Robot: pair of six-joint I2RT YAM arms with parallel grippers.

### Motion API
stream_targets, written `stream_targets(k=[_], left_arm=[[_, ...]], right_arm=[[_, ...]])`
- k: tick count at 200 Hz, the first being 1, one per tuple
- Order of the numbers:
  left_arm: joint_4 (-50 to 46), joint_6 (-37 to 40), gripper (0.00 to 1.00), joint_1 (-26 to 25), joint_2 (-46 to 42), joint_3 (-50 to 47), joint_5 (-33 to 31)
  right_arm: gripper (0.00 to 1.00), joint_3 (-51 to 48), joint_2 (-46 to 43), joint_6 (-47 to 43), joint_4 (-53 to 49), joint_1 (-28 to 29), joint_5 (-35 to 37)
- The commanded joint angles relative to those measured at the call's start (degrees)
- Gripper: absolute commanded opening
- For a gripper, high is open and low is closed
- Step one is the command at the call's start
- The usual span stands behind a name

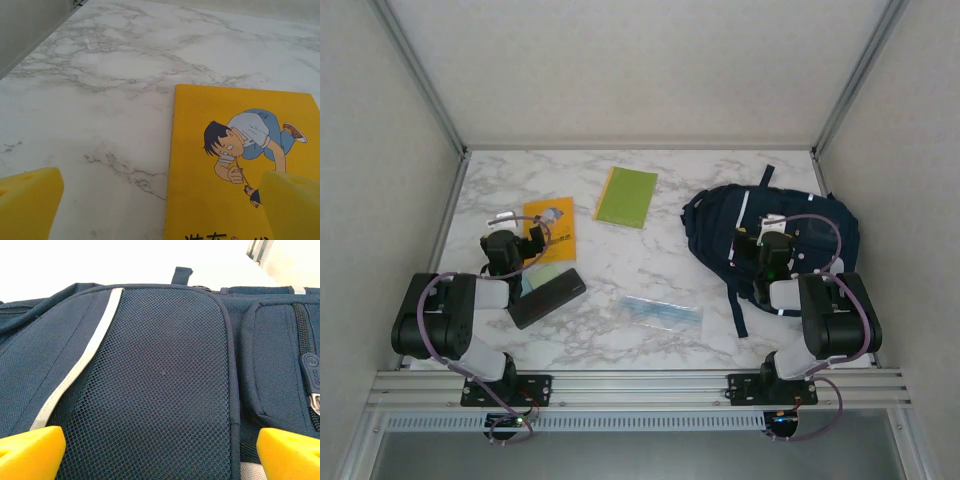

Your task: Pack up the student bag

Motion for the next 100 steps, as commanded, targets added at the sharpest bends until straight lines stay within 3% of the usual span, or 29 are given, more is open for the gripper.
stream_targets(k=[1, 100], left_arm=[[-0.34, 0.4, 1.0, -0.12, -0.09, 1.1, 1.13], [-0.59, 0.22, 1.0, 0.13, -0.09, 1.18, 1.93]], right_arm=[[0.99, 0.34, 0.23, 0.07, 0.82, 0.32, -0.42], [0.99, 0.48, 0.26, 0.07, 0.64, 0.25, -0.65]])
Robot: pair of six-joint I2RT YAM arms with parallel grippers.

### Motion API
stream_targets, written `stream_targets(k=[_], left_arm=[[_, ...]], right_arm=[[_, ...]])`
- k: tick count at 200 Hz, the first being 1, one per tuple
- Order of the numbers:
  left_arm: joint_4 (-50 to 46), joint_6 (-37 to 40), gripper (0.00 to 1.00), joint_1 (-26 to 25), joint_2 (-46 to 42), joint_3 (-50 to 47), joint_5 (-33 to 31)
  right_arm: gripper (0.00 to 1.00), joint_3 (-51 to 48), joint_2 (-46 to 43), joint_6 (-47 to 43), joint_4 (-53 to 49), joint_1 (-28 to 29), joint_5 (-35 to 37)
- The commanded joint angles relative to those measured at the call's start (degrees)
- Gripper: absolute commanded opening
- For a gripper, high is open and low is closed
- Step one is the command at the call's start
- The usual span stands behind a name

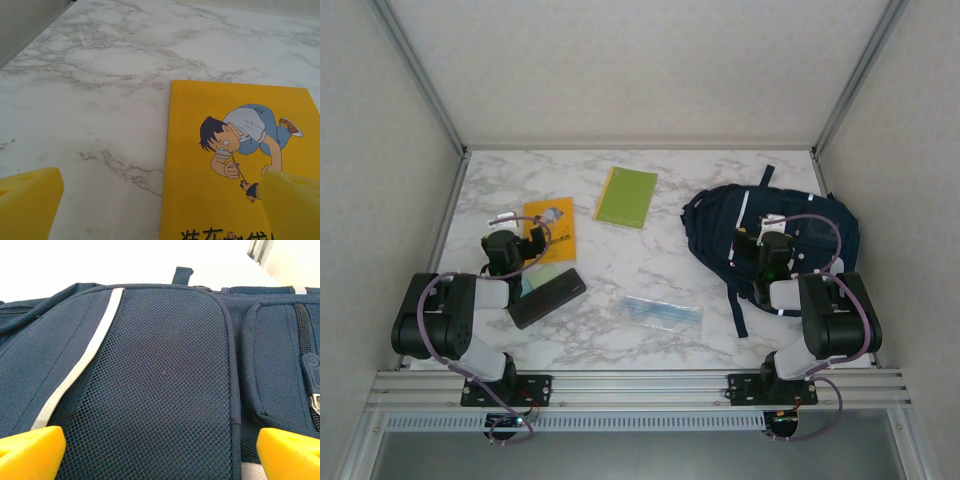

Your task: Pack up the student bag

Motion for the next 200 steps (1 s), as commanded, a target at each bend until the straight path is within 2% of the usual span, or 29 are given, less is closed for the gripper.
stream_targets(k=[1, 56, 64, 80, 91, 113, 130, 149, 179, 200], left_arm=[[0.04, 0.25, 1.0, 0.08, -0.09, 1.2, 0.87], [-0.75, 0.34, 0.98, 0.01, -0.75, 1.66, -0.17], [-3.77, 0.16, 0.97, -0.26, -2.28, 2.82, -0.98], [-16.14, 0.33, 0.93, -0.62, -6.76, 8.15, -2.38], [-22.91, -0.12, 0.96, -0.98, -8.15, 11.97, -3.99], [-31.9, -5.9, 1.0, -1.32, -9.57, 19.29, -3.72], [-37.5, -9.68, 1.0, -2.41, -9.28, 24.63, -2.51], [-42.11, -12.26, 1.0, -5.8, -8.6, 29.77, -2.72], [-46.56, -14.96, 1.0, -13.63, -6.87, 34.14, -4.13], [-47.05, -20.59, 1.0, -17.89, -4.6, 34.56, -1.41]], right_arm=[[0.99, 0.5, 0.26, 0.07, 0.68, 0.24, -0.5], [0.99, 0.51, -0.23, 0.05, 0.28, 0.24, -0.06], [0.99, 1.53, -1.86, 0.62, -2.69, 0.32, 1.26], [0.99, 6.18, -6.2, 2.21, -13.99, 0.3, 4.23], [0.99, 9.53, -8.91, 4.54, -23.3, 0.31, 4.87], [0.99, 14.37, -14.31, 12.78, -38.3, 0.38, 5.08], [0.99, 17.27, -18.44, 23.88, -50.62, 0.27, 10.8], [0.99, 20.24, -21.88, 37.78, -66.28, -0.47, 12.89], [0.99, 18.46, -27.31, 51.31, -77.62, -0.52, 4.25], [0.99, 15.52, -30.21, 60.47, -82.89, -0.53, -1.92]])
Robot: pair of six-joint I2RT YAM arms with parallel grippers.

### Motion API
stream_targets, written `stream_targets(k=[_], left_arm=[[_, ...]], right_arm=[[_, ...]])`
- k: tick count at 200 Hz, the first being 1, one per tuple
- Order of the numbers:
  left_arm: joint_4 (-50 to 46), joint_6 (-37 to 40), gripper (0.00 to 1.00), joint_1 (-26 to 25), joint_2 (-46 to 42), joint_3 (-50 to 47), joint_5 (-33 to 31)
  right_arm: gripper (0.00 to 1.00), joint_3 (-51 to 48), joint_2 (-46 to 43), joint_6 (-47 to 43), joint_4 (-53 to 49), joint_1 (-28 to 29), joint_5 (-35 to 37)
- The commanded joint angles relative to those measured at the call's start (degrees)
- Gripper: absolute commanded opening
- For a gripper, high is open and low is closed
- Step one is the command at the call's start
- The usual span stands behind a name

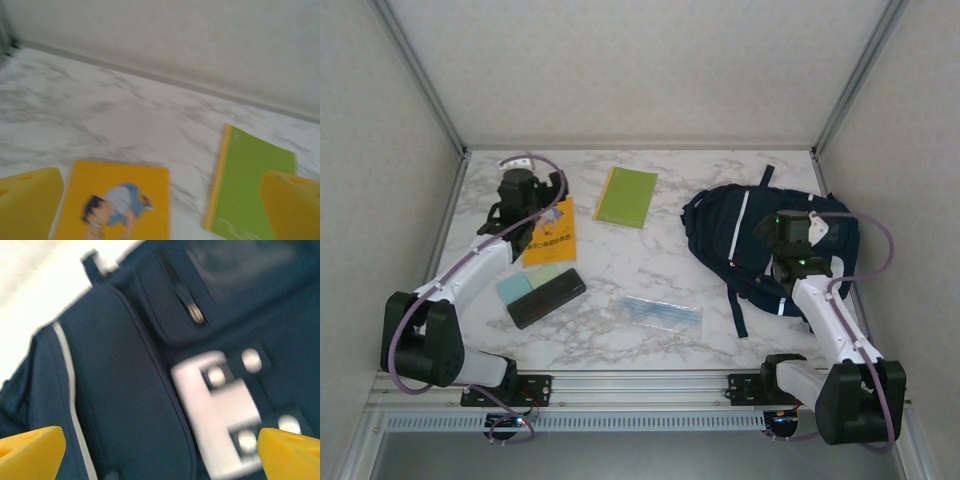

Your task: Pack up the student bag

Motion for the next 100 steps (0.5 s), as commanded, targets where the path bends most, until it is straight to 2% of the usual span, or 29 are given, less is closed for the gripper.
stream_targets(k=[1, 29, 44, 73, 100], left_arm=[[-5.8, -7.37, 1.0, -4.21, 2.91, 1.23, 1.89], [-5.86, -12.58, 1.0, -10.6, 6.68, 1.15, 4.71], [-5.74, -14.58, 1.0, -14.44, 8.4, 1.14, 4.91], [-5.21, -15.8, 1.0, -19.65, 11.43, 1.98, 6.97], [-5.51, -15.34, 1.0, -21.66, 13.54, 3.31, 9.21]], right_arm=[[0.99, -3.35, -2.97, 17.07, -14.42, -0.06, -7.17], [0.99, -10.7, -6.8, 29.93, -12.9, -0.05, -18.25], [0.99, -14.36, -7.98, 35.3, -9.61, -0.1, -21.37], [0.99, -15.02, -6.98, 36.37, -9.13, -0.16, -16.31], [0.99, -15.1, -3.23, 36.44, -6.13, -1.61, -11.19]])
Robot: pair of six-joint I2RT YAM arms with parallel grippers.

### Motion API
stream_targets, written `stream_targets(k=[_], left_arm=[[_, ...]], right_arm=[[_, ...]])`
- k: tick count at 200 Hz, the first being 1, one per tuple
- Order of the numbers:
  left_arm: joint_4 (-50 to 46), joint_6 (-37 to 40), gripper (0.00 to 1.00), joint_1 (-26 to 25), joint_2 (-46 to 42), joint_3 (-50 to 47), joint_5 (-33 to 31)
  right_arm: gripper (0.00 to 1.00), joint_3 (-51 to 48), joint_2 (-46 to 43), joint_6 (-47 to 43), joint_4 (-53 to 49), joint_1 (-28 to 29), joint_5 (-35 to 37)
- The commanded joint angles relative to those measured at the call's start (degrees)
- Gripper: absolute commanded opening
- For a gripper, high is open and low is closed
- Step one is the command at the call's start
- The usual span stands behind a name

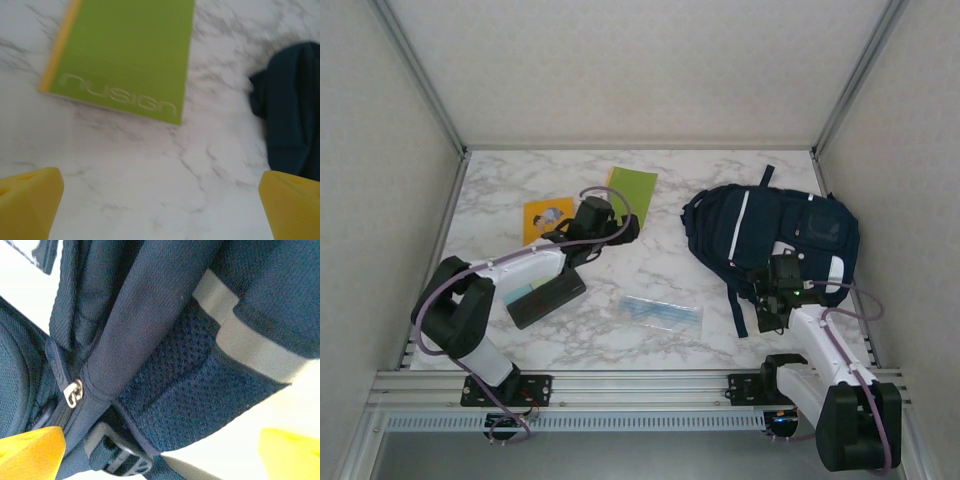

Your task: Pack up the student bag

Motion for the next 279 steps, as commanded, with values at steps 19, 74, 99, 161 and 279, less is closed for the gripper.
stream_targets(k=[19, 74, 99, 161, 279], left_arm=[[-0.88, -1.44, 1.0, -1.57, 1.78, 2.75, 3.3], [1.07, -0.42, 0.99, -2.22, -0.03, 0.98, 5.44], [6.92, 1.29, 0.98, -2.67, -0.11, -1.15, 11.41], [5.27, 9.95, 0.89, -7.14, 4.56, 6.59, 27.26], [6.88, 21.31, 0.72, -12.64, 15.2, 18.32, 27.98]], right_arm=[[0.89, 0.16, 7.87, 1.67, 7.94, -2.71, 5.56], [0.02, 8.17, 13.81, -15.96, 13.51, -4.03, 1.17], [0.0, 13.14, 12.48, -21.83, 14.13, -4.03, -4.4], [0.0, 27.29, 19.41, -24.73, 10.58, -2.64, -17.27], [0.0, 43.71, 28.54, -28.6, -0.36, -1.02, -41.01]])
